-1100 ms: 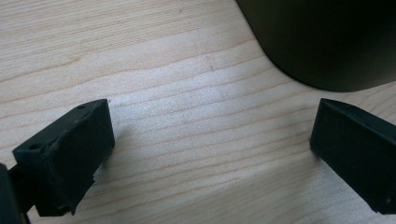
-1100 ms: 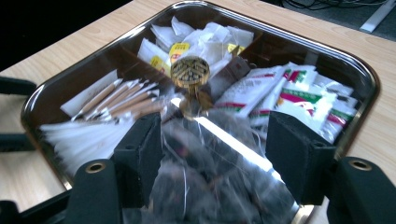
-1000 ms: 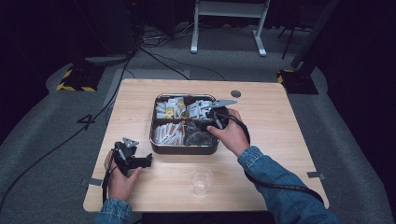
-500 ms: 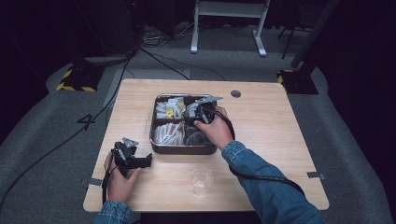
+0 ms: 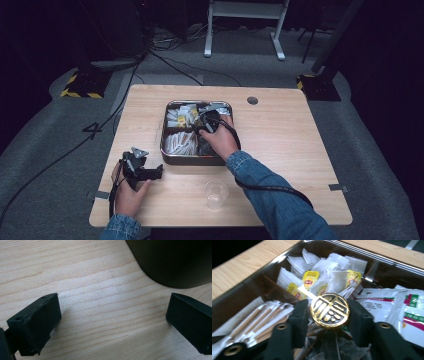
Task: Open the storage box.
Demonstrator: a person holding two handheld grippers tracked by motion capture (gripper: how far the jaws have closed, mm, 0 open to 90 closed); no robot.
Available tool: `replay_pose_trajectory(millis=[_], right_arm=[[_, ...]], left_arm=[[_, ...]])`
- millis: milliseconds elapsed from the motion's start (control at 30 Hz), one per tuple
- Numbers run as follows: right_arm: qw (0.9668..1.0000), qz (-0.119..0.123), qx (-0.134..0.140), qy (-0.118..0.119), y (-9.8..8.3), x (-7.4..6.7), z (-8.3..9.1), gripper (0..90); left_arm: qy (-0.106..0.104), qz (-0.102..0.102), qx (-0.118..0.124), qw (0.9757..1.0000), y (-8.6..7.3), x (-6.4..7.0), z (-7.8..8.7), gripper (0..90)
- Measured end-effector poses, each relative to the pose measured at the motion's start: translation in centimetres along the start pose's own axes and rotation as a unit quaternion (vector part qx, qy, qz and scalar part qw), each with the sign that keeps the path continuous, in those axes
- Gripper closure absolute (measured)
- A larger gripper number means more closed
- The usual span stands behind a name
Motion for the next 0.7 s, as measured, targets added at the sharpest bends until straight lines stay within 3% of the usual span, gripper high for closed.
replay_pose_trajectory(millis=[200,700], right_arm=[[0.9999,0.013,-0.005,-0.005,-0.06,0.13,-0.12,58.8],[0.9999,0.009,-0.002,-0.003,0.02,0.19,-0.13,58.8]], left_arm=[[0.000,0.000,0.000,1.0000,0.00,0.01,0.00,0.1],[-0.001,-0.001,0.002,1.0000,0.07,0.04,-0.07,0.1]])
Point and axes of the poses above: each handheld gripper's, and its own axes: z roughly backward along the jaws, y roughly out of its top, x roughly to its right, the point moved 10 cm from there along -z, roughly forward along the jaws, and after that the axes turned 4 degrees about x, right-handed, at the moved point
